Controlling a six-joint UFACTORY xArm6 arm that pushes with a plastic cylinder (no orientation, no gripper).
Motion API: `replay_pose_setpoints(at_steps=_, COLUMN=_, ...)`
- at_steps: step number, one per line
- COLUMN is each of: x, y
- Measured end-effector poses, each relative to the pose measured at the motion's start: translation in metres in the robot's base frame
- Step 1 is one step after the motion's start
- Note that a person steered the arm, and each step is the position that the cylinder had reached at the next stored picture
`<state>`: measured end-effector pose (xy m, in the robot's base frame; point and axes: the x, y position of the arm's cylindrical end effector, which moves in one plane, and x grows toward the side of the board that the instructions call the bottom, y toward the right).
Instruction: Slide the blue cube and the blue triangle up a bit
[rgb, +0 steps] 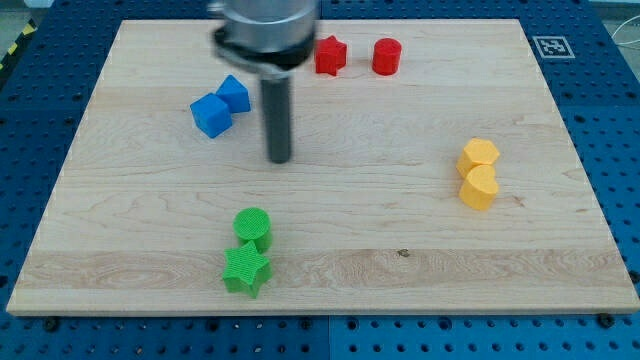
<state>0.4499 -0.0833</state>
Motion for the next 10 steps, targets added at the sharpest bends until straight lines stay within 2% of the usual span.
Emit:
replay_pose_setpoints(at_steps=1, x=-0.005, y=-0.049)
replay_pose_setpoints(at_steps=2, x=-0.029, y=-0.073)
replay_pose_setpoints(at_steps=5, x=-0.075, y=-0.089)
replay_pose_setpoints(at_steps=7, x=-0.082, y=-0.063)
replay_pose_setpoints(at_steps=9, x=-0.060, y=-0.037)
replay_pose_setpoints(at_steps=10, x=-0.067, y=-0.022)
